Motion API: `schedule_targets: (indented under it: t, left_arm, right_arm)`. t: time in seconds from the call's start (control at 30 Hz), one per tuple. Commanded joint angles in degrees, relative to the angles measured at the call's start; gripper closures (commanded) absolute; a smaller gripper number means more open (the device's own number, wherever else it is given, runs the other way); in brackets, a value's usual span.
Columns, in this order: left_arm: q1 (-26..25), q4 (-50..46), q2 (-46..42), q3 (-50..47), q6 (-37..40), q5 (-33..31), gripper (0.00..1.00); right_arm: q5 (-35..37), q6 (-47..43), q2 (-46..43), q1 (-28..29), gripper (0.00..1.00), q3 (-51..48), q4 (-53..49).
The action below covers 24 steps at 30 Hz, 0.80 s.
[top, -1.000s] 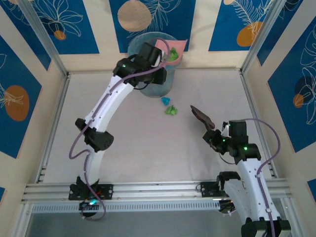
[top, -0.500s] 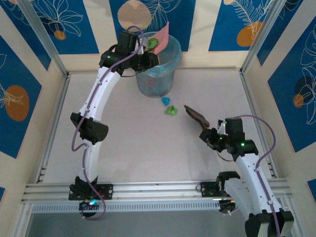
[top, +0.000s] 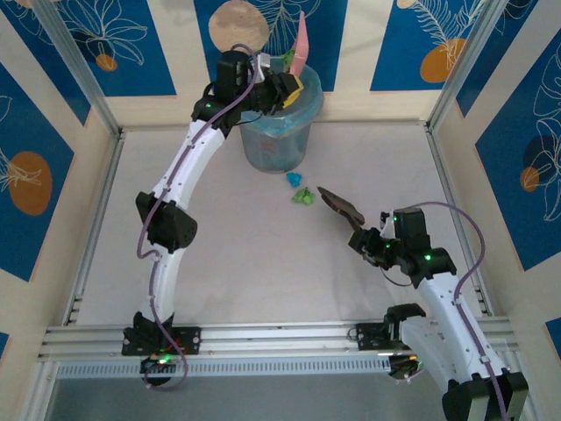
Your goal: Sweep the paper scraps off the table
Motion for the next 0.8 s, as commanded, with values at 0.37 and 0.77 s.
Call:
schedule_targets:
  t: [0.37, 0.77]
  left_arm:
    - [-1.61, 31.36, -1.62, -11.5, -18.15, -2.89, 1.0]
    - [-3.22, 34.54, -2.52, -12.61, -19.34, -1.36, 1.0]
  right_arm:
    - [4.4, 0.45, -3.68, 1.17, 1.0, -2.13, 1.83]
    - [8.84, 0.28, -3.68, 0.83, 1.0, -3.26, 1.3]
